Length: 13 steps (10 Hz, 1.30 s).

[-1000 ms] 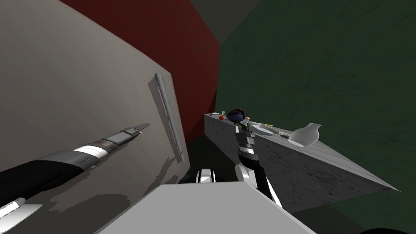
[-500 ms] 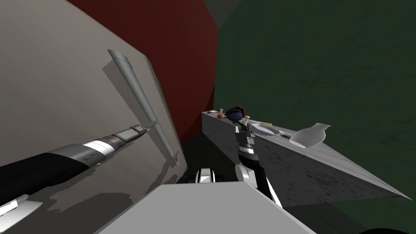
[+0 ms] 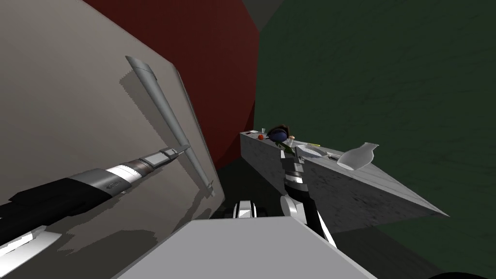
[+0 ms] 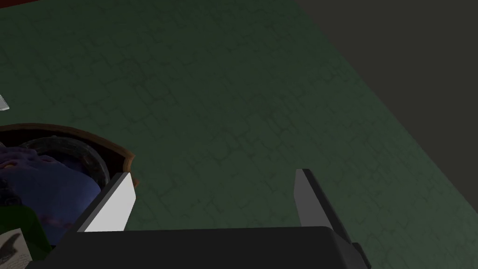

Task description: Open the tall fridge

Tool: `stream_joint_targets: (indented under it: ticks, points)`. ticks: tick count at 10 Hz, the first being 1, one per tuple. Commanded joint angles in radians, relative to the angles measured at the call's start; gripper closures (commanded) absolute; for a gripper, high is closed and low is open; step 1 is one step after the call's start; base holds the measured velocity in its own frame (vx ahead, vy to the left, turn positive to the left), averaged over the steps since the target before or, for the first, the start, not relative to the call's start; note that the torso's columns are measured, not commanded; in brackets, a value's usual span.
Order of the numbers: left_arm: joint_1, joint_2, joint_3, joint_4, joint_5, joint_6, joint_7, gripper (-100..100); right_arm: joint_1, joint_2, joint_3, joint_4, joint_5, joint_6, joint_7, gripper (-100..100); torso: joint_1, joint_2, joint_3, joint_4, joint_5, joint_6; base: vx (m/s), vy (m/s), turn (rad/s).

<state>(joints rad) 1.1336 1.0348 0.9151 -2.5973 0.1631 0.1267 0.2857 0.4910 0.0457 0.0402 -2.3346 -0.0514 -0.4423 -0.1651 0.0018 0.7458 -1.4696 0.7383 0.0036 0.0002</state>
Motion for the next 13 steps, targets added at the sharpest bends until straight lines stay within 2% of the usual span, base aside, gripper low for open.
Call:
stream_joint_targets:
  ticks: [1,7,8,9,10,13]
  points:
    - [-0.006,0.044,-0.010,-0.003,-0.006,-0.044,0.023,100,0.000,0.000,0.000,0.000,0.000,0.000,0.000,0,0.002,-0.001,-0.001,0.001,0.000,-0.002,-0.304,0.040,-0.047]
    - [-0.038,0.162,-0.037,0.007,-0.032,-0.154,0.072,100,0.000,0.000,0.000,0.000,0.000,0.000,0.000,0,0.005,-0.004,-0.005,0.004,-0.003,-0.004,-0.312,0.019,-0.040]
    - [-0.042,0.158,-0.043,0.007,-0.031,-0.137,0.064,100,0.000,0.000,0.000,0.000,0.000,0.000,0.000,0,0.002,-0.004,-0.005,0.003,-0.002,-0.003,-0.139,-0.008,-0.027]
    - [-0.041,0.185,-0.052,0.002,-0.031,-0.188,0.064,100,0.000,0.000,0.000,0.000,0.000,0.000,0.000,0,0.001,-0.012,-0.010,0.003,-0.004,-0.003,-0.209,0.049,-0.063]
    - [-0.041,0.185,-0.052,0.002,-0.031,-0.188,0.064,100,0.000,0.000,0.000,0.000,0.000,0.000,0.000,0,0.000,-0.009,-0.009,0.000,-0.004,0.001,-0.238,0.121,-0.087]
    - [-0.043,0.217,-0.057,0.000,-0.029,-0.257,0.065,100,0.000,0.000,0.000,0.000,0.000,0.000,0.000,0,0.005,-0.002,-0.003,0.002,0.000,-0.004,-0.259,0.101,-0.074]
